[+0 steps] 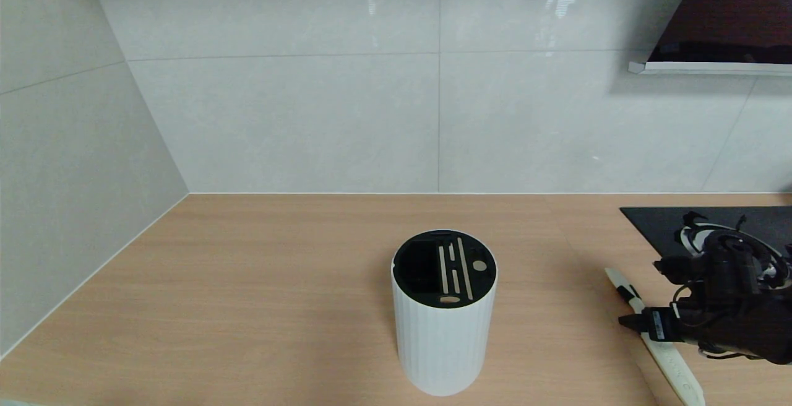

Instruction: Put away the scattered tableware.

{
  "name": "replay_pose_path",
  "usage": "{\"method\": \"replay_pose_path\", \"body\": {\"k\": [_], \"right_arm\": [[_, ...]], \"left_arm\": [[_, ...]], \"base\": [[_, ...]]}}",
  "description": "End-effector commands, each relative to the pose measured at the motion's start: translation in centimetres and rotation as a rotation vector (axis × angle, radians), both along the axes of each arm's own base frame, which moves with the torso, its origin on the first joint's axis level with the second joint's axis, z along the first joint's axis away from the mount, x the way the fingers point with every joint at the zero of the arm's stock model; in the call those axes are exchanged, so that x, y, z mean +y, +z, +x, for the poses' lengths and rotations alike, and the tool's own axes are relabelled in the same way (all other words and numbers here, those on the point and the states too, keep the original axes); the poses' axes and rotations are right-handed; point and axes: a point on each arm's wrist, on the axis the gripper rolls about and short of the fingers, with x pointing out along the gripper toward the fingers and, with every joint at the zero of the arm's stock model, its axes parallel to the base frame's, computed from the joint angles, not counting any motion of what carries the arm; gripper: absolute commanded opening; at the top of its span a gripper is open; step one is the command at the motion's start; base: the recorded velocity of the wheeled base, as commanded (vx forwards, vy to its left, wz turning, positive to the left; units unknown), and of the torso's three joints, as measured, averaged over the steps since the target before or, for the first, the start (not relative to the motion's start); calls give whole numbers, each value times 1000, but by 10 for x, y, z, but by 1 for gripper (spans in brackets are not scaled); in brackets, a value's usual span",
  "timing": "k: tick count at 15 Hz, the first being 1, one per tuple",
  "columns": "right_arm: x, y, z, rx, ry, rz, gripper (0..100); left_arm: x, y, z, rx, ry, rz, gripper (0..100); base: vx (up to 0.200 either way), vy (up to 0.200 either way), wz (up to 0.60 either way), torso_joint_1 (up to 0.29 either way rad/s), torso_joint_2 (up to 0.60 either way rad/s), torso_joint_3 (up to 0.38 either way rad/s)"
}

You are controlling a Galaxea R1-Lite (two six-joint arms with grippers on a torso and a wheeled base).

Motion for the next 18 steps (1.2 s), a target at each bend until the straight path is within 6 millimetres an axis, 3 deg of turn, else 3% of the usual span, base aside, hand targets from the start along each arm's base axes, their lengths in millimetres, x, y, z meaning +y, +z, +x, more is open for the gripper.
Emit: {"method": "replay_pose_path", "body": {"k": [1, 3, 4, 14, 18], "right_arm": [[0, 0, 0, 0, 0, 0, 100], [0, 0, 0, 0, -1, 0, 100], [0, 0, 0, 1, 0, -1, 0], [-1, 0, -2, 3, -1, 0, 0], [-1, 12, -3, -37, -3, -4, 0]], "left_arm": [[0, 0, 0, -1, 0, -1, 100], [0, 0, 0, -1, 0, 0, 100], [0, 0, 0, -1, 0, 0, 100], [0, 0, 0, -1, 0, 0, 100], [0, 0, 0, -1, 0, 0, 100]], "base": [[0, 0, 0, 0, 0, 0], [0, 0, 0, 0, 0, 0], [0, 0, 0, 0, 0, 0], [0, 0, 0, 0, 0, 0], [0, 0, 0, 0, 0, 0]]}}
